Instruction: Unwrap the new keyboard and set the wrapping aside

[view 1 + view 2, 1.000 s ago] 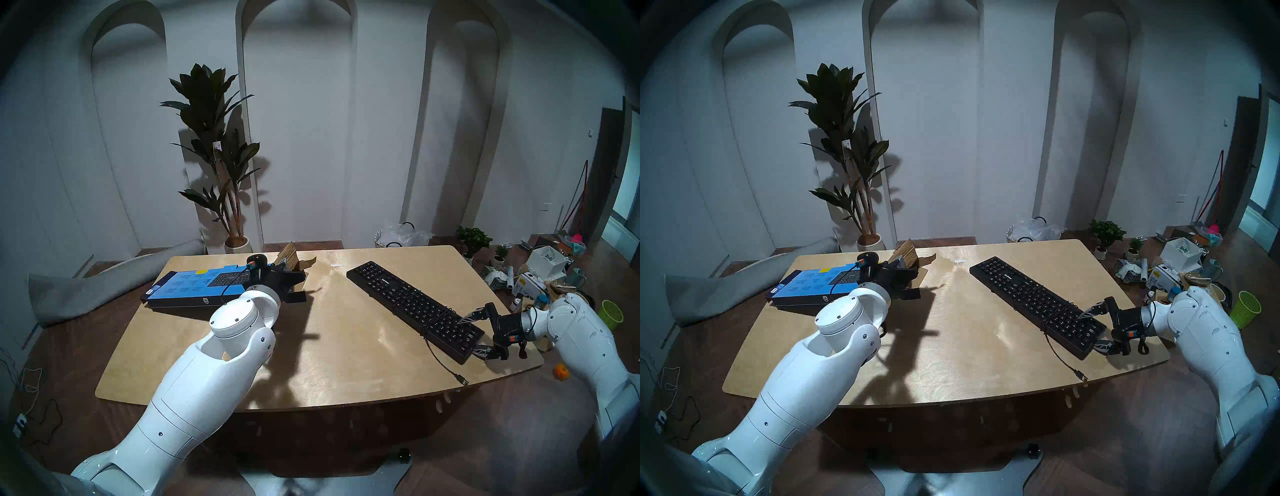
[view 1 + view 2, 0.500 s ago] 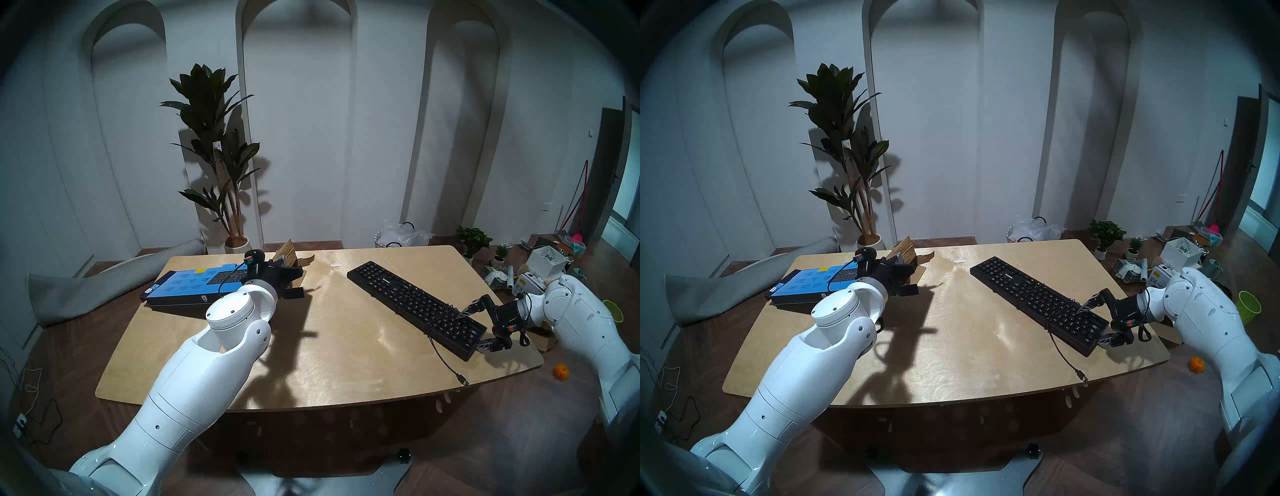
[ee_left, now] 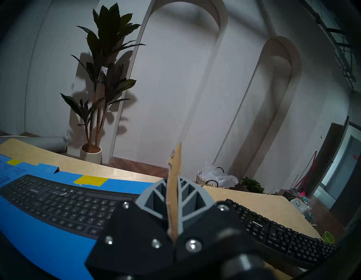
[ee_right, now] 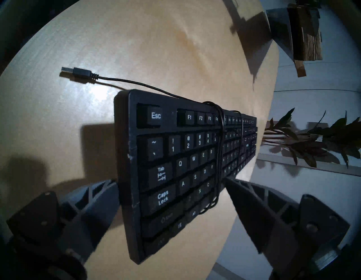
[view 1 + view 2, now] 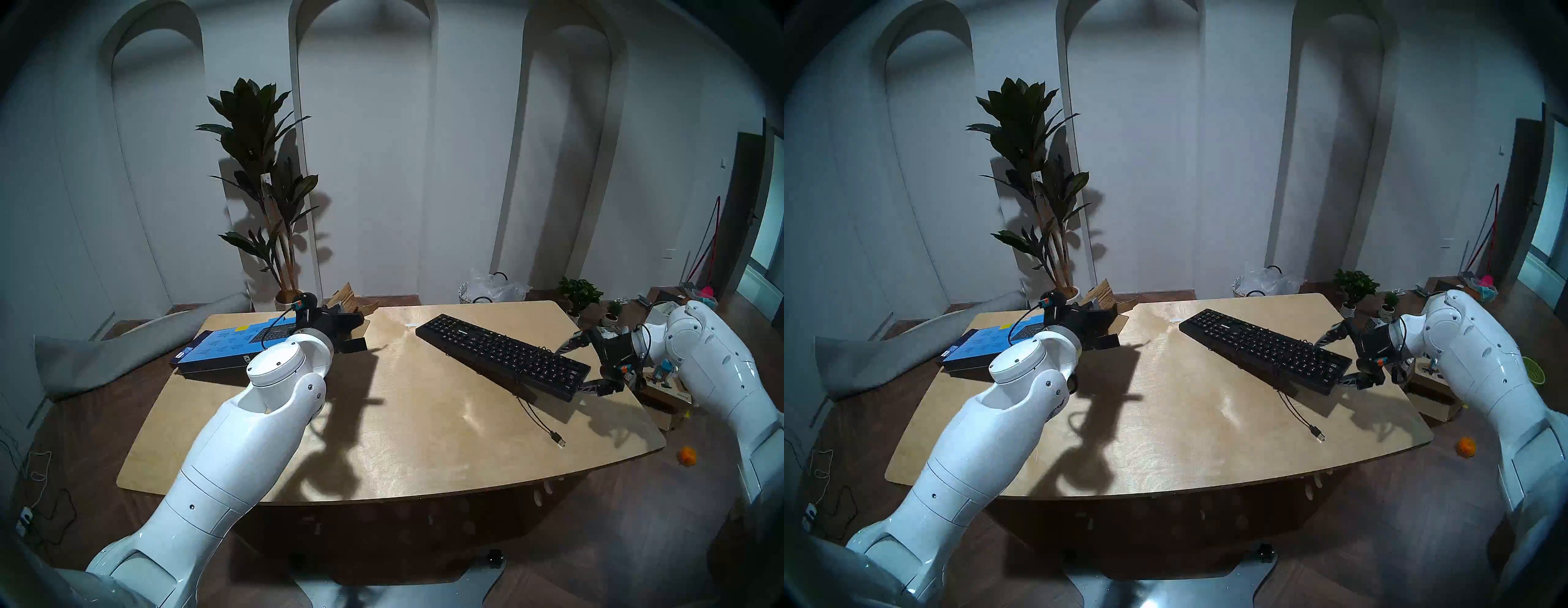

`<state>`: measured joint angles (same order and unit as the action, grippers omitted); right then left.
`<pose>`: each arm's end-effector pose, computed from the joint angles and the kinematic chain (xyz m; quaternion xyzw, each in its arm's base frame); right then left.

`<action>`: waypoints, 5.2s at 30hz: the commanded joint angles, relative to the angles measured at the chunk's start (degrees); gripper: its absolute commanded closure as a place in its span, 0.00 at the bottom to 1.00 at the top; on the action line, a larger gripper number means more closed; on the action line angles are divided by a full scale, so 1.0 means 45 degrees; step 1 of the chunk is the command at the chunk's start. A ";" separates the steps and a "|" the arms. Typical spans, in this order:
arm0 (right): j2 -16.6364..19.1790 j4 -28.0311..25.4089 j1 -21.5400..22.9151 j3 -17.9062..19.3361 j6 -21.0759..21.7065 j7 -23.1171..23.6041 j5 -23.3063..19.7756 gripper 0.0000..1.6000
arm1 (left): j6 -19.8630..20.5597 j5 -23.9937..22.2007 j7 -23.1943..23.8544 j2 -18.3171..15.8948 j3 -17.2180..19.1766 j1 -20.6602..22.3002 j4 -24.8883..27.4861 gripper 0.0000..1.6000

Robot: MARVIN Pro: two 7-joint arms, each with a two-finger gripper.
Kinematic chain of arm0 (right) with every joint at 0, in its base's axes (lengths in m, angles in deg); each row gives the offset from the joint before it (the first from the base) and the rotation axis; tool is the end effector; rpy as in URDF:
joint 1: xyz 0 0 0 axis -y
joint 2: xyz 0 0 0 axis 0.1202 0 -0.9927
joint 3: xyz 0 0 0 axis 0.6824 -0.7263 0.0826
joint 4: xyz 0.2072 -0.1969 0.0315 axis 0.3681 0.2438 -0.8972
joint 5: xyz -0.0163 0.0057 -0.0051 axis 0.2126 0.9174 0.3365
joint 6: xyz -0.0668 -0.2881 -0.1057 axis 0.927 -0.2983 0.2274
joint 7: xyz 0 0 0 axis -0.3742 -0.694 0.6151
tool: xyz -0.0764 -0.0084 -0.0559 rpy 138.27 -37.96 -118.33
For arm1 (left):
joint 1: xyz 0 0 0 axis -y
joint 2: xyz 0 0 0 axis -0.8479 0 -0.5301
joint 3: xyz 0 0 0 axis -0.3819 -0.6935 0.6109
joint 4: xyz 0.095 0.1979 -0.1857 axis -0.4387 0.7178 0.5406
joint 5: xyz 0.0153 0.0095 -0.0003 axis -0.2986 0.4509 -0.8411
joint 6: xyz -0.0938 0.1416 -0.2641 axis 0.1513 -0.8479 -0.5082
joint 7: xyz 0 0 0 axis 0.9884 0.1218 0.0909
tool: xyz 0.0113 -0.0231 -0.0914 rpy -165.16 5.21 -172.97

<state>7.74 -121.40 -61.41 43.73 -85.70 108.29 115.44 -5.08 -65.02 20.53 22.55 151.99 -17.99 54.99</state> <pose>0.4628 -0.2512 -0.2188 0.3647 0.8593 0.3390 0.1166 0.4569 -0.0401 -0.2131 0.7484 0.0804 0.6413 0.1486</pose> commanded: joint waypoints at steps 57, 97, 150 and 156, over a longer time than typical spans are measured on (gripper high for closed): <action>-0.0644 0.3419 0.4069 0.3496 0.3376 -0.5656 -0.7472 0.00 | 0.0209 -0.0806 0.0411 0.1159 -0.0851 0.0695 -0.0112 1.00; -0.2572 -0.0063 0.2754 0.7691 0.5266 -1.2953 -0.8099 0.00 | -0.1847 -0.1565 -0.0369 0.3879 -0.1771 0.0915 -0.3206 0.84; -0.6297 -0.2708 -0.3166 0.7393 0.9682 -1.2447 -1.1097 0.00 | -0.2250 0.2304 0.0472 0.0978 0.0004 0.2595 0.0262 0.00; -0.6006 -0.3757 -0.3637 0.6918 0.8990 -1.1738 -1.0879 0.00 | -0.2495 0.3785 0.0638 0.0452 -0.1006 0.2401 0.0413 0.00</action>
<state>-19.54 -132.01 -75.76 76.07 -41.72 52.64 65.94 -14.62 -54.22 22.48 26.74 150.89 -8.17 55.08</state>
